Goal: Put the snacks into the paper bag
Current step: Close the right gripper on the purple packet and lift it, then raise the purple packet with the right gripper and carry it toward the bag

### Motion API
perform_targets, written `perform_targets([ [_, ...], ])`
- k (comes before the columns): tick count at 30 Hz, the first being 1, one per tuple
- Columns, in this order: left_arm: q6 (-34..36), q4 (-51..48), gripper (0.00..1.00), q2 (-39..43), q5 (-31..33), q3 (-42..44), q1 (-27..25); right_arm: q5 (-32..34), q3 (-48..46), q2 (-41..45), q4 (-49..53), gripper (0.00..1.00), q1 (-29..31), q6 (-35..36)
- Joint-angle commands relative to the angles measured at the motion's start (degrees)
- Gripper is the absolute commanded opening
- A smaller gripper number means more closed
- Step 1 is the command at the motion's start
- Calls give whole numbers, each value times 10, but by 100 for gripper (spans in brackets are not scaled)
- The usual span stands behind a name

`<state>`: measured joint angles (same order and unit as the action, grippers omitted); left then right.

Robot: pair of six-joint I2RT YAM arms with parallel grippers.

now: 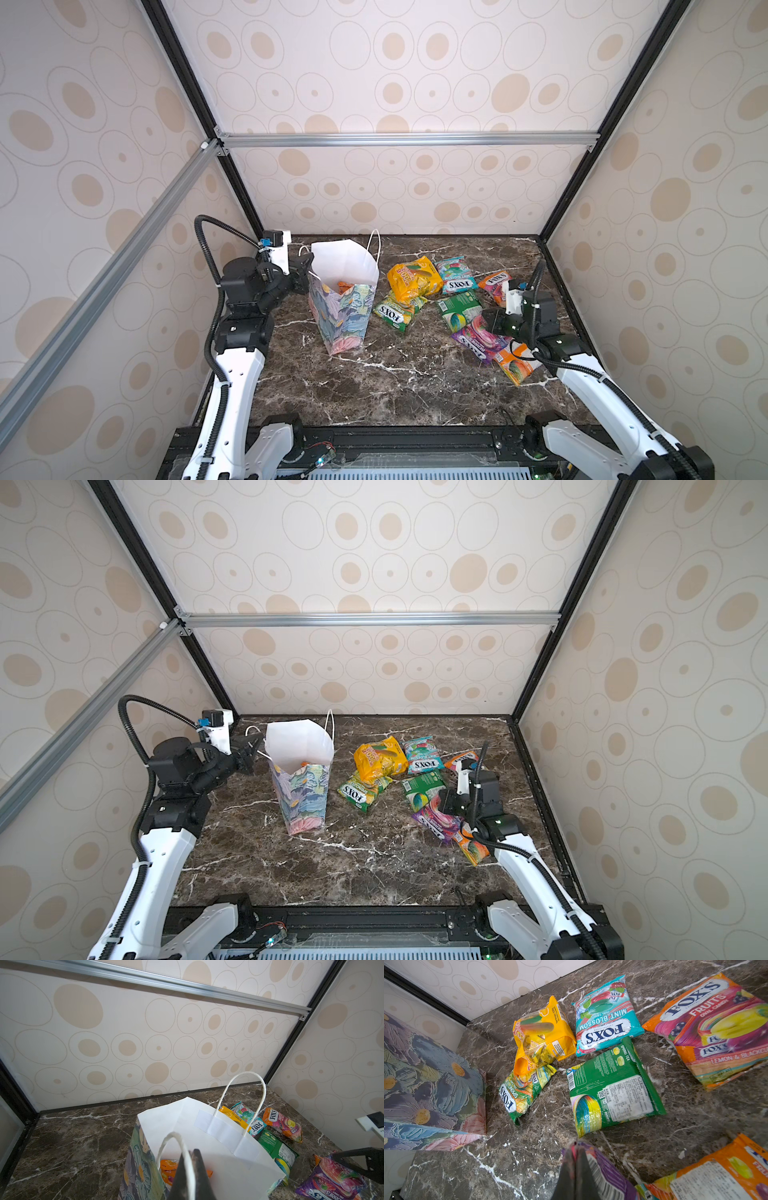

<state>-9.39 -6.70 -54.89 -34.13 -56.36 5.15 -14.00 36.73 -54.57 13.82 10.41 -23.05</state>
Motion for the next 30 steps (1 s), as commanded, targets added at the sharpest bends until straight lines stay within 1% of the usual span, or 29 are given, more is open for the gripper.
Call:
perform_targets([
  [1, 14, 5, 0, 11, 0, -3, 5, -10, 21, 10, -9, 0, -2, 2],
  [10, 15, 5, 0, 12, 2, -3, 6, -3, 48, 12, 7, 0, 13, 18],
  [17, 14, 5, 0, 11, 1, -2, 5, 1, 88, 6, 12, 0, 43, 30],
  [21, 14, 5, 0, 11, 2, -2, 5, -20, 119, -8, 8, 0, 52, 15],
  [24, 14, 5, 0, 11, 1, -2, 5, -8, 142, -17, 15, 0, 80, 27],
  [30, 14, 5, 0, 12, 2, -2, 5, -3, 181, -37, 12, 0, 105, 39],
])
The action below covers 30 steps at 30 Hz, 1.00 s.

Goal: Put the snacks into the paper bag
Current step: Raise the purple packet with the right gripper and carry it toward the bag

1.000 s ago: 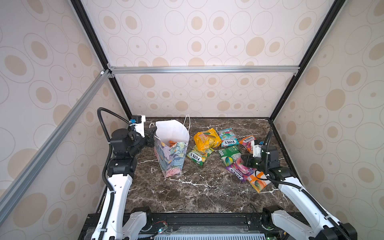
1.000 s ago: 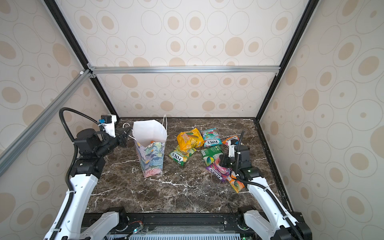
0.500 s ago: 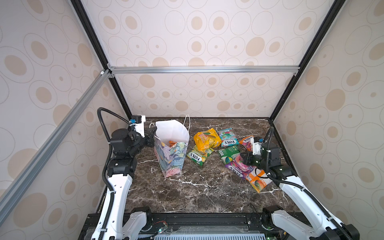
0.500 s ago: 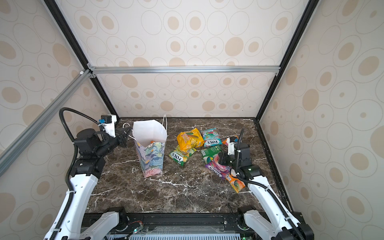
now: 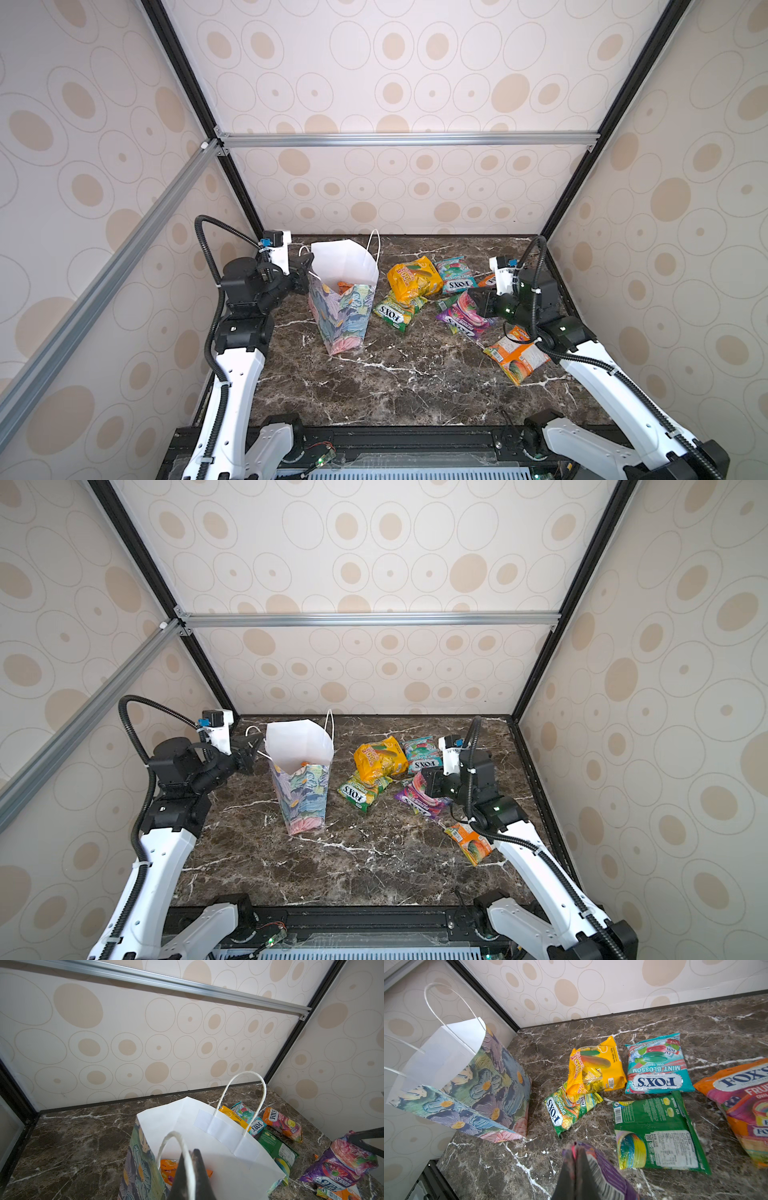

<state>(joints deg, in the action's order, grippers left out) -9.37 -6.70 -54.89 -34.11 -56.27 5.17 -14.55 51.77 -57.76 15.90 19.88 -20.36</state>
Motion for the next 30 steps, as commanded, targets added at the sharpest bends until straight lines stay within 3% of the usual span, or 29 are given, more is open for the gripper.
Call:
perform_targets([
  [1, 14, 5, 0, 12, 2, -2, 5, -1, 38, -9, -11, 0, 14, 11],
  [14, 10, 10, 0, 14, 0, -1, 5, 7, 134, -44, -17, 0, 70, 46],
  [19, 10, 8, 0, 13, -2, -2, 5, 42, 201, -76, 22, 0, 92, 56],
  [30, 10, 9, 0, 16, -2, -2, 5, 81, 280, -127, 6, 0, 147, 66],
])
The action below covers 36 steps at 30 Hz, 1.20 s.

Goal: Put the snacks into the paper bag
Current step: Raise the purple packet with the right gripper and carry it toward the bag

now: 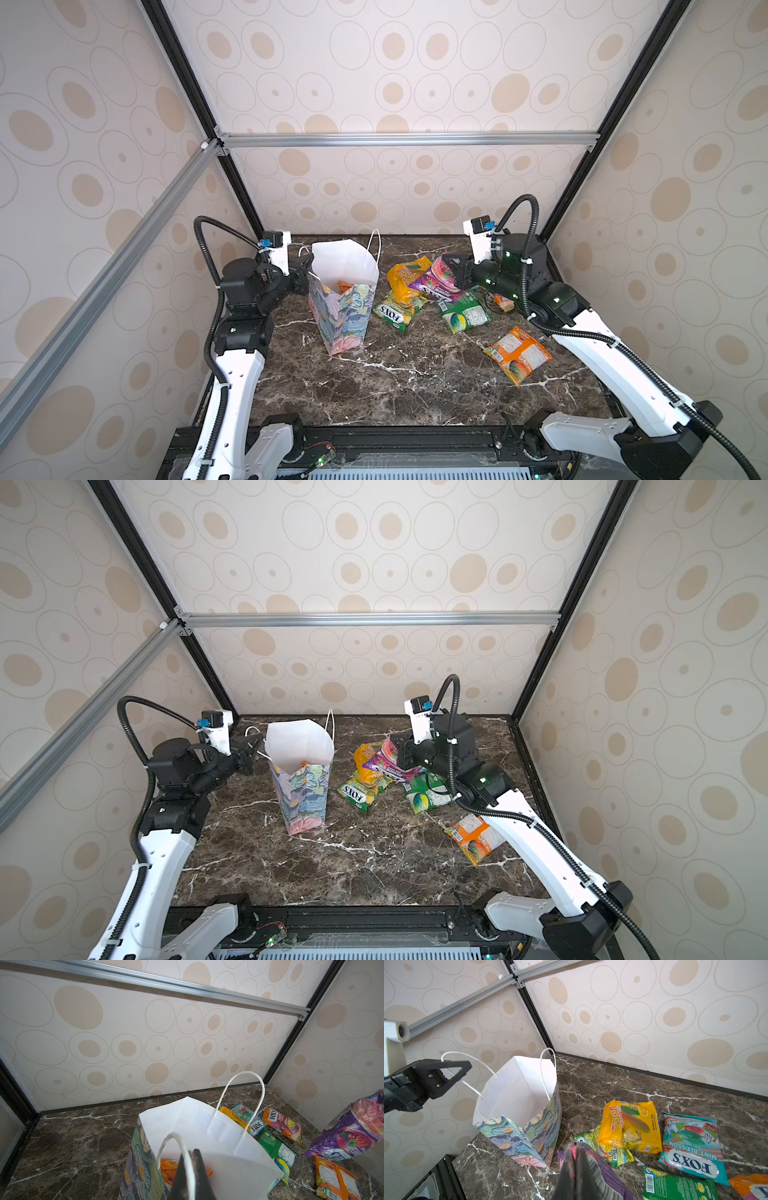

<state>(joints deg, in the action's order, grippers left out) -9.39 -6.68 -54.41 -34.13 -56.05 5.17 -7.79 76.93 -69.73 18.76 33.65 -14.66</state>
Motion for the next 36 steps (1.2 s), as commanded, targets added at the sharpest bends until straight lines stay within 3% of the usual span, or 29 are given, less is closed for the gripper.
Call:
perform_targets([
  [1, 10, 9, 0, 11, -2, -4, 5, 10, 35, -14, -24, 0, 11, 9],
  [26, 5, 16, 0, 10, -10, 0, 5, 17, 236, -144, -44, 0, 115, 59],
  [36, 1, 18, 0, 14, -12, 0, 5, 36, 324, -218, -76, 0, 144, 47],
])
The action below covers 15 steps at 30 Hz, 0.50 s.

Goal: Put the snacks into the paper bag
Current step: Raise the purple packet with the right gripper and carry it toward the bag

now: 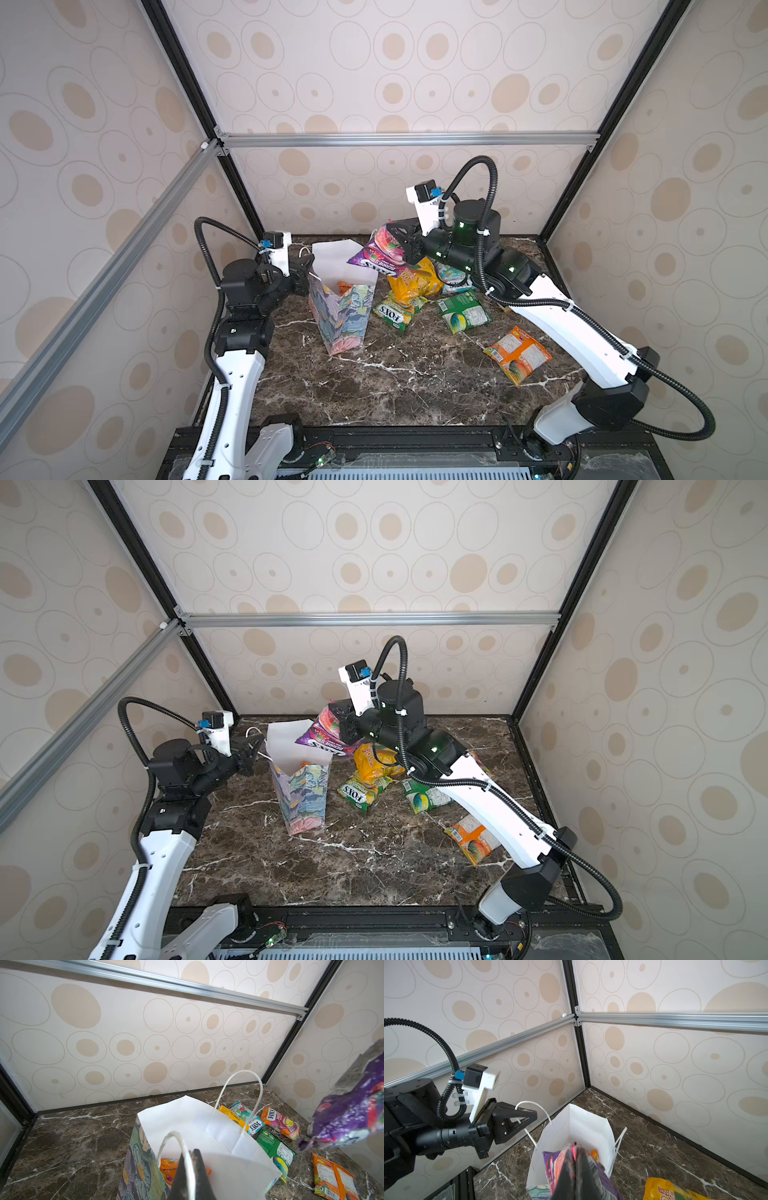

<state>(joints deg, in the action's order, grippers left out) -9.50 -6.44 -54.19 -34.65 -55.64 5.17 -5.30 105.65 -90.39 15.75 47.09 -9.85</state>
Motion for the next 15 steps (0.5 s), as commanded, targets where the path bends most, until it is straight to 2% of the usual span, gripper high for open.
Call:
perform_targets([
  [1, 1, 17, 0, 12, -9, -4, 5, 11, 46, -19, -48, 0, 12, 0],
  [15, 6, 13, 0, 14, -3, -5, 5, 17, 205, -155, -18, 0, 31, 8],
])
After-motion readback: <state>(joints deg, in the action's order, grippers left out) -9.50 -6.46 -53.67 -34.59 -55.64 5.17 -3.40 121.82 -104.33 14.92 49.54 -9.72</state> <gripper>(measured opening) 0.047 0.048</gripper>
